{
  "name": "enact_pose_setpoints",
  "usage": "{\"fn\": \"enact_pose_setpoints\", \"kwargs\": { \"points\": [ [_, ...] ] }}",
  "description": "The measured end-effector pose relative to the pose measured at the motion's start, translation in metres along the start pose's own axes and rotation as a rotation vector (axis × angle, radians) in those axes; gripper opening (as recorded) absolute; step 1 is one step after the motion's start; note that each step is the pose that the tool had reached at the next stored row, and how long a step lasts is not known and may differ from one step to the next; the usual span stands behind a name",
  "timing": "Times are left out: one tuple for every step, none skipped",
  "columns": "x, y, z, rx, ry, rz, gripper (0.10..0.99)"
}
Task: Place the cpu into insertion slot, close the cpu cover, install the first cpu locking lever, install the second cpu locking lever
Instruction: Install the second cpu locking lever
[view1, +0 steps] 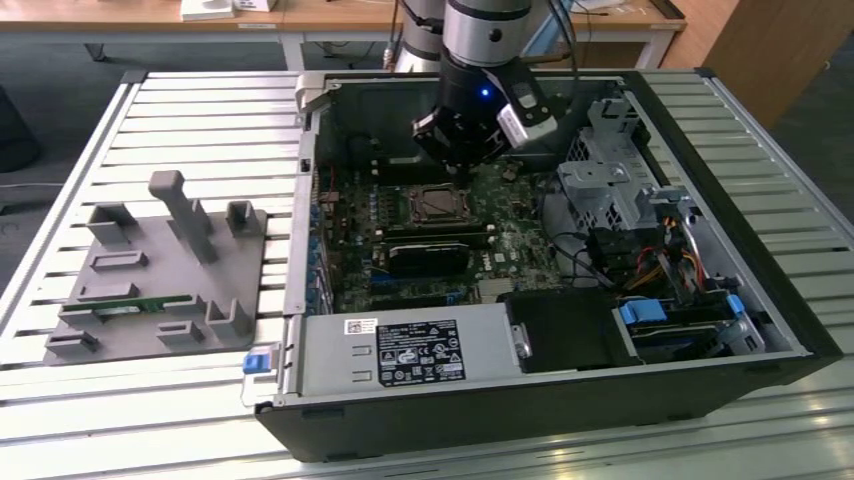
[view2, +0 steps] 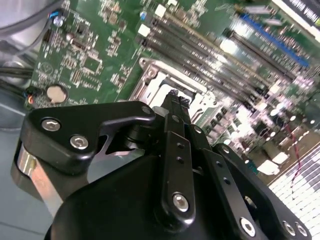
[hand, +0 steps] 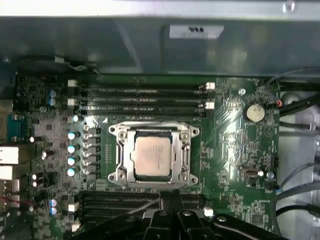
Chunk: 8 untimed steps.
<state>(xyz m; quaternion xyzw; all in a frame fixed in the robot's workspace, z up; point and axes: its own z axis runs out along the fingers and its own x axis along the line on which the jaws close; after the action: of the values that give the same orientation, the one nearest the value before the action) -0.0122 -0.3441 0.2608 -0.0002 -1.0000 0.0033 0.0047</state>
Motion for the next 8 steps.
{"fn": "enact_pose_setpoints", "kwargs": {
  "points": [
    [0.0000,-0.0020,0.0004,0.000,0.0000,0.000,0.106],
    [0.0000,-0.0046,0.0009,0.000,0.0003,0.000,0.106],
    [0.0000,-0.0069,0.0016,0.000,0.0006,0.000,0.106],
    [0.0000,-0.0084,0.0022,0.000,0.0008,0.000,0.106],
    [0.0000,-0.0096,0.0029,0.000,0.0010,0.000,0.106],
    [0.0000,-0.0102,0.0039,-0.001,0.0010,0.000,0.106],
    [0.0000,-0.0103,0.0051,-0.002,0.0010,0.000,0.106],
    [0.0000,-0.0103,0.0062,-0.006,0.0010,0.000,0.106]
  ]
}}
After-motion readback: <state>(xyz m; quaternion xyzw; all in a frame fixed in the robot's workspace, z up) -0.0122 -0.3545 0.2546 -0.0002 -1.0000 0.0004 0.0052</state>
